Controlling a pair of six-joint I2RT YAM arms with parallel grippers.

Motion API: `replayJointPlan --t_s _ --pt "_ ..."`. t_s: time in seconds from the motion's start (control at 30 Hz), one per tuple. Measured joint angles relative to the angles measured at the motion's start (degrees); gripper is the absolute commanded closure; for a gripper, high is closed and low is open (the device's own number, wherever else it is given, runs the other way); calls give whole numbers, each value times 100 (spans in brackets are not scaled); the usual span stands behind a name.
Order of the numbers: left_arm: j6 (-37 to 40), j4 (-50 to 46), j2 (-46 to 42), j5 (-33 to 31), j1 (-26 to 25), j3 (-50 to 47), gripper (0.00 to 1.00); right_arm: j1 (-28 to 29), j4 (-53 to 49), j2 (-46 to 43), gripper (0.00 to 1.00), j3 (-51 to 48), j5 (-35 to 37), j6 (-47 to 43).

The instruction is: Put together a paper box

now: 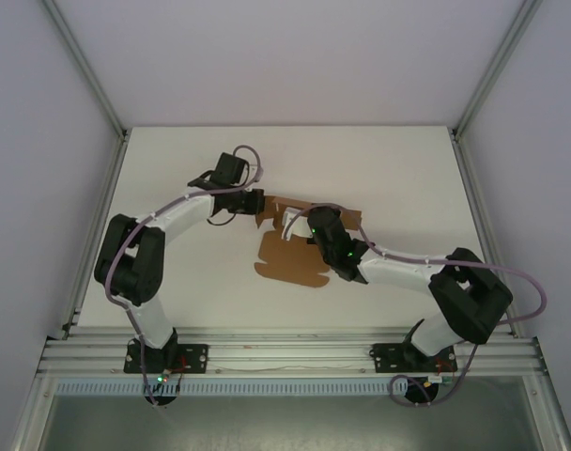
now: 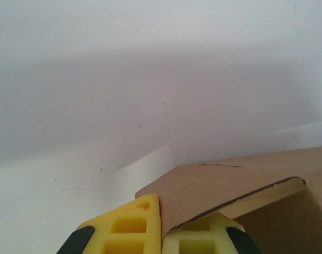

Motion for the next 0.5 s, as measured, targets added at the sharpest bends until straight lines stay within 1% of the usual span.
replayJointPlan --t_s 0.23,0.33,0.43,0.5 --pt "-1207 334 -13 -516 -302 -271 100 66 -4 92 100 -39 173 146" --pt "-1550 378 -20 -623 -361 -297 100 109 -2 92 100 -103 210 214" --pt "-1718 380 -22 -619 -433 -297 100 111 7 92 100 -179 258 330" --pt "-1810 378 -22 -621 -503 -297 94 122 50 87 100 -267 313 411"
